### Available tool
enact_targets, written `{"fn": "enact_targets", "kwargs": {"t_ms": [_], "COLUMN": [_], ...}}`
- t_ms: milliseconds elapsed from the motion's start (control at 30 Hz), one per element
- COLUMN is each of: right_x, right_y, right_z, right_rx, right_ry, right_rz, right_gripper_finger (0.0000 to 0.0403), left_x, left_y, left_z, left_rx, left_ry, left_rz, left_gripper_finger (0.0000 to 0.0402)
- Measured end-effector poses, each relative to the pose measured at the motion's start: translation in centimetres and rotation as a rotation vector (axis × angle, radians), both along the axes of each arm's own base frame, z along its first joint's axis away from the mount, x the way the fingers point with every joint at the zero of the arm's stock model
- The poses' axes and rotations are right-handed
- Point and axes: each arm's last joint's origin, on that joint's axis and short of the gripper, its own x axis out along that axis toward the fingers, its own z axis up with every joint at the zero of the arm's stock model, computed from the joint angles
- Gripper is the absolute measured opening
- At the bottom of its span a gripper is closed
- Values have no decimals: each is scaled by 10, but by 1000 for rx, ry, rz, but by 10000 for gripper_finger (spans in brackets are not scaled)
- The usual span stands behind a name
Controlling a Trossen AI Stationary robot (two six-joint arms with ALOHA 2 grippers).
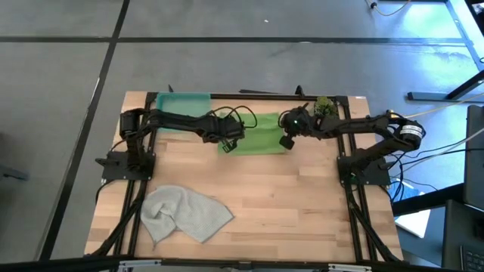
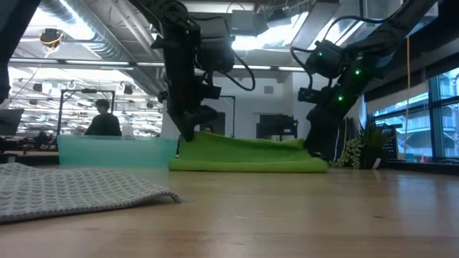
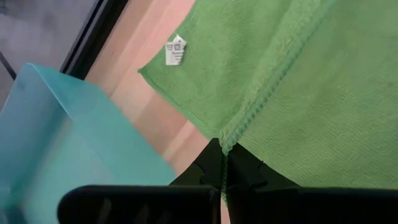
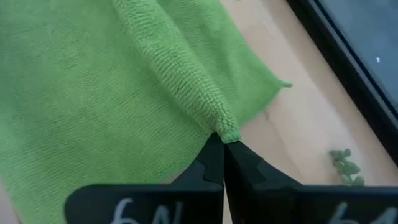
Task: Roll microfiber towels into tight, uniform cylinder then place into a basket
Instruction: Roll the green towel
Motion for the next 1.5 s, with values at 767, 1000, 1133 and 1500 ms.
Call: {"fn": "enact_targets", "kwargs": {"t_ms": [767, 1000, 1133, 1500], "right_x": [7, 13, 15, 23], "right_y": [-5, 10, 24, 35], "right_z": [9, 7, 2, -30], "right_rx": [-85, 165, 279, 272], "right_ry": [-93, -189, -174, -6], "right_rz": [29, 270, 381, 344], "right_gripper_finger": [114, 130, 122, 114], "left_x": [1, 6, 9, -6], "left_y": [22, 8, -4, -24], "left_z": [3, 0, 0, -40], "left_rx": [20, -153, -201, -249], "left_ry": [-79, -114, -108, -112], "left_rz": [60, -36, -111, -160], "left_gripper_finger": [80, 82, 82, 82]}}
